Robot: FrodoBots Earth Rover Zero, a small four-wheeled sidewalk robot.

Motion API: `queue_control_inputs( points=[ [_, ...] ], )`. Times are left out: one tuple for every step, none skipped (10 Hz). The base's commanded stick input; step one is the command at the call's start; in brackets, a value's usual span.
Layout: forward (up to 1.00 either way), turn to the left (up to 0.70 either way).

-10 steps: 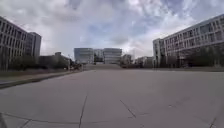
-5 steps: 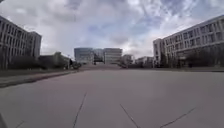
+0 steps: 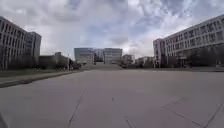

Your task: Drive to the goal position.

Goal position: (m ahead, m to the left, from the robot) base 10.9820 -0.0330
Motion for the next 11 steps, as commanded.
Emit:
queue_control_inputs(
  points=[
    [0.7, 0.0],
    [0.7, 0.0],
    [0.7, 0.0],
    [0.7, 0.0],
    [0.7, -0.1],
    [0.7, -0.35],
    [0.7, -0.35],
    [0.7, -0.35],
    [0.7, -0.35],
    [0.7, -0.35],
    [0.7, -0.35]
  ],
)
